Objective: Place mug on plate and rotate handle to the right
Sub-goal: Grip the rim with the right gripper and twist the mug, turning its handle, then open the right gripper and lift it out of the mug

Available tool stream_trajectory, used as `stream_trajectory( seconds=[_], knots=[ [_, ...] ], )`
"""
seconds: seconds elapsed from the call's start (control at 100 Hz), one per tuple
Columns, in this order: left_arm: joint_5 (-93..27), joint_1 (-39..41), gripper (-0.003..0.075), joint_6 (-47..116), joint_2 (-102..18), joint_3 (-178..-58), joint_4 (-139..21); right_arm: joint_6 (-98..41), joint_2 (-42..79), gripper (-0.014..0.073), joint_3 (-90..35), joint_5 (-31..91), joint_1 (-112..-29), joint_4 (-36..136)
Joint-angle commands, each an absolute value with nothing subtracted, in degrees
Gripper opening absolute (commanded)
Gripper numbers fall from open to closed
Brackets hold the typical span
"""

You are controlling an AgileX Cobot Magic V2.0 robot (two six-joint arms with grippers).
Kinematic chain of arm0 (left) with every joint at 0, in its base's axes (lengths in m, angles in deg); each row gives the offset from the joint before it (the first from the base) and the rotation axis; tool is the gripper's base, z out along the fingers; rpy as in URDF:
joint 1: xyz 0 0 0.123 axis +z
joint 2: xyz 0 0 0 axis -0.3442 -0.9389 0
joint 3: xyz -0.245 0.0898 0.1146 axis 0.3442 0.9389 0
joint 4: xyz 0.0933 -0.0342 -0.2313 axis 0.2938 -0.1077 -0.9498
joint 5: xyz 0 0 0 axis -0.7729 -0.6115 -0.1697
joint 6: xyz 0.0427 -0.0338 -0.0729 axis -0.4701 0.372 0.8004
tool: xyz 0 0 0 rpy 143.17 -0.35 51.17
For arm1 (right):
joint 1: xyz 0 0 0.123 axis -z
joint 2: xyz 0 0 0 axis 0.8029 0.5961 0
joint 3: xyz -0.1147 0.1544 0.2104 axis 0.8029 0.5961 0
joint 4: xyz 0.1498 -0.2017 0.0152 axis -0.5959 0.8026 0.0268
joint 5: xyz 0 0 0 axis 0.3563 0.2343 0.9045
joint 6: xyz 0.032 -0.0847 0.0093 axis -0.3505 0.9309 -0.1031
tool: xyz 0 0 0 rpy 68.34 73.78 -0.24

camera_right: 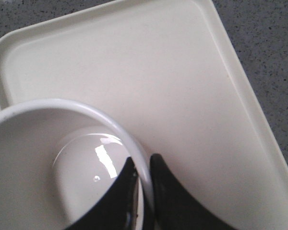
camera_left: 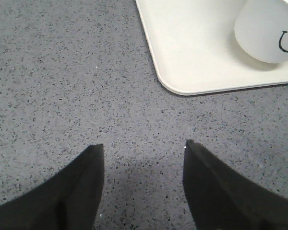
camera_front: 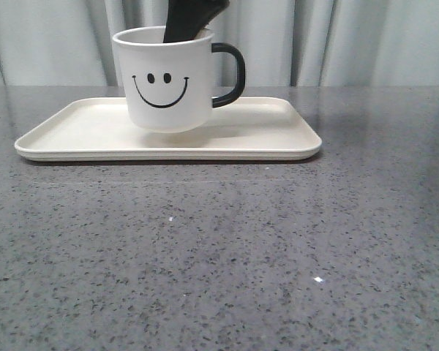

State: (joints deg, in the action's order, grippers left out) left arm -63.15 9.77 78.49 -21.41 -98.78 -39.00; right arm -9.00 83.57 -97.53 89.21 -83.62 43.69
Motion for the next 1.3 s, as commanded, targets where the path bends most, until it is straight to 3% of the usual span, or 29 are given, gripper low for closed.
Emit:
stream_trajectory(
  seconds=[0.0,0.84,0.96,1.201,1.291],
  knots=[
    [-59.3,9.9,0.0365,78.6,-21.3,-100.3,-39.4,-8.4,80.7,-0.0061,-99.3,90.0,-82.9,41.9],
    [-59.3,9.9,0.0365,78.6,-21.3,-100.3,-39.5,-8.4,81.8,-0.0050,-94.9,88.6,-82.1,41.9],
    [-59.3,9.9,0.0365,78.6,-21.3,-100.3,-39.5,-8.4,81.8,0.0053,-94.9,88.6,-82.1,41.9],
    [-59.3,9.9,0.0365,78.6,-21.3,-100.3,-39.5,-10.5,81.8,0.0433,-94.9,86.5,-82.1,41.9],
    [-59.3,9.9,0.0365,78.6,-21.3,-100.3,-39.5,-11.9,81.7,0.0525,-94.9,85.0,-82.1,42.1]
  ],
)
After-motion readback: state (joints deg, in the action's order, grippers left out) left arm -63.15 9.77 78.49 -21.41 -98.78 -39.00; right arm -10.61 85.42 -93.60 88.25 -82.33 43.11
